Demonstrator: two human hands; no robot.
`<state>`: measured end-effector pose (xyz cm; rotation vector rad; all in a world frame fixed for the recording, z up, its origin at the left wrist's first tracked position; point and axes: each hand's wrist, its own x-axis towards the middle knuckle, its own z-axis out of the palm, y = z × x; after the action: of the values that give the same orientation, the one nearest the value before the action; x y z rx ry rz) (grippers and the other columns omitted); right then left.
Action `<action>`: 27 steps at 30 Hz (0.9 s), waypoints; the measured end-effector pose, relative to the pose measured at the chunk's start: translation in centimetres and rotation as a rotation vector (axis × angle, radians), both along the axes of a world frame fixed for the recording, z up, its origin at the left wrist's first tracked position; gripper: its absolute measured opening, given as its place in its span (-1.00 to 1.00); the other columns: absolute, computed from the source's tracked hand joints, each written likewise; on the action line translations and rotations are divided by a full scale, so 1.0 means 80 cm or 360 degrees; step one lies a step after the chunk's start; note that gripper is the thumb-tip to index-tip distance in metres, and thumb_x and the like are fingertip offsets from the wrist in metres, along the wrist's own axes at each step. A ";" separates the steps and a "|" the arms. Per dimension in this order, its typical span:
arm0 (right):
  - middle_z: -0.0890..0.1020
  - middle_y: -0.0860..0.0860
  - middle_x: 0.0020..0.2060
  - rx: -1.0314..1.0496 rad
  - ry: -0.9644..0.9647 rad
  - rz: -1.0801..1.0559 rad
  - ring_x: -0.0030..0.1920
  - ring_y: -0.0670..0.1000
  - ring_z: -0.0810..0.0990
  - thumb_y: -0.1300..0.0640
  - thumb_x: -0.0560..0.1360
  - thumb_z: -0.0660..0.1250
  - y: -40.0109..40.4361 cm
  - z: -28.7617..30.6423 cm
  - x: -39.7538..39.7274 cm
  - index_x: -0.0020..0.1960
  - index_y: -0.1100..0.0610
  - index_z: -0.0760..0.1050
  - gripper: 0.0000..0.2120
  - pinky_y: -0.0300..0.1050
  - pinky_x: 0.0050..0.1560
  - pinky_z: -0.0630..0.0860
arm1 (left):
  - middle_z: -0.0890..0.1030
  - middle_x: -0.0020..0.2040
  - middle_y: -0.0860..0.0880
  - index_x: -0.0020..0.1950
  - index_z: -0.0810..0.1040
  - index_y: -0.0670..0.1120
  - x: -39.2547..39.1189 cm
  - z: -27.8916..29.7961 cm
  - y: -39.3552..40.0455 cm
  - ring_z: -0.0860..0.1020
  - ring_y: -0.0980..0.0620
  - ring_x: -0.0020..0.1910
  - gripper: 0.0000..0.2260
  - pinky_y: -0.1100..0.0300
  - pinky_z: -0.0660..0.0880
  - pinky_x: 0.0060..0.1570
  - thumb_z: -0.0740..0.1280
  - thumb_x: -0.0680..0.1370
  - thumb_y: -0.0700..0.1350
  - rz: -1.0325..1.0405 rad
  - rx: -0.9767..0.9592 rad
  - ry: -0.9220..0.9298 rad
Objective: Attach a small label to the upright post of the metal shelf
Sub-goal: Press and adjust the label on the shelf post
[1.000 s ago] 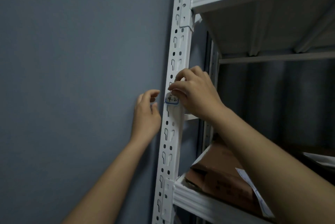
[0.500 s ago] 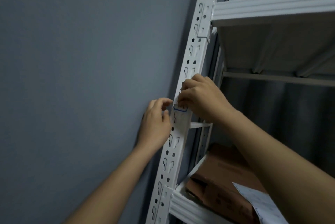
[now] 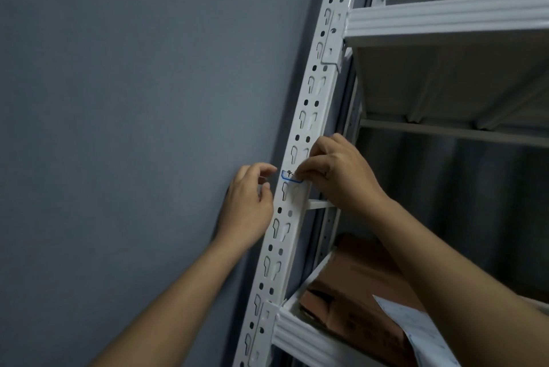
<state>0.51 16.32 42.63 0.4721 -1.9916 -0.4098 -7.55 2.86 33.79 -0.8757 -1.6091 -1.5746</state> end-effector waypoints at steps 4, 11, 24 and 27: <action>0.51 0.02 -0.29 -0.0067 0.0009 0.0021 -0.23 0.04 0.38 0.17 0.36 0.52 0.003 -0.005 0.001 -0.15 0.06 0.70 -0.92 -0.05 -0.31 0.38 | 0.44 0.06 0.11 0.11 0.50 0.01 0.001 -0.004 0.001 0.49 0.09 0.10 -0.75 0.00 0.47 0.15 0.18 0.55 -0.27 -0.0008 -0.0017 0.0006; 0.47 0.00 -0.30 -0.0187 0.0028 0.0083 -0.23 0.09 0.44 0.18 0.37 0.53 0.005 -0.012 0.002 -0.15 0.07 0.70 -0.92 -0.01 -0.33 0.45 | 0.46 0.08 0.09 0.11 0.50 0.01 0.002 -0.012 0.003 0.49 0.10 0.10 -0.76 -0.01 0.47 0.15 0.18 0.55 -0.26 -0.0043 -0.0055 -0.0013; 0.47 -0.07 -0.24 -0.0632 -0.0212 0.0164 -0.20 -0.13 0.44 0.19 0.42 0.47 0.012 -0.028 0.031 -0.08 0.13 0.68 -0.92 -0.25 -0.18 0.43 | 0.45 0.09 0.12 0.11 0.50 0.06 0.022 -0.004 0.017 0.49 0.12 0.09 -0.78 0.00 0.50 0.11 0.19 0.57 -0.22 -0.0049 -0.0016 -0.0038; 0.61 -0.07 -0.19 -0.1079 -0.0254 0.0439 -0.14 -0.18 0.56 0.23 0.45 0.44 0.009 -0.033 0.044 -0.09 0.13 0.66 -0.94 -0.38 -0.12 0.47 | 0.45 0.08 0.11 0.08 0.50 0.05 0.035 -0.001 0.020 0.49 0.14 0.07 -0.81 0.11 0.49 0.08 0.19 0.59 -0.20 -0.0074 -0.0031 -0.0004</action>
<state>4.04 17.06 39.96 0.3392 -2.0306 0.4805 -4.72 4.44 33.74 -0.9277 -1.6188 -1.5948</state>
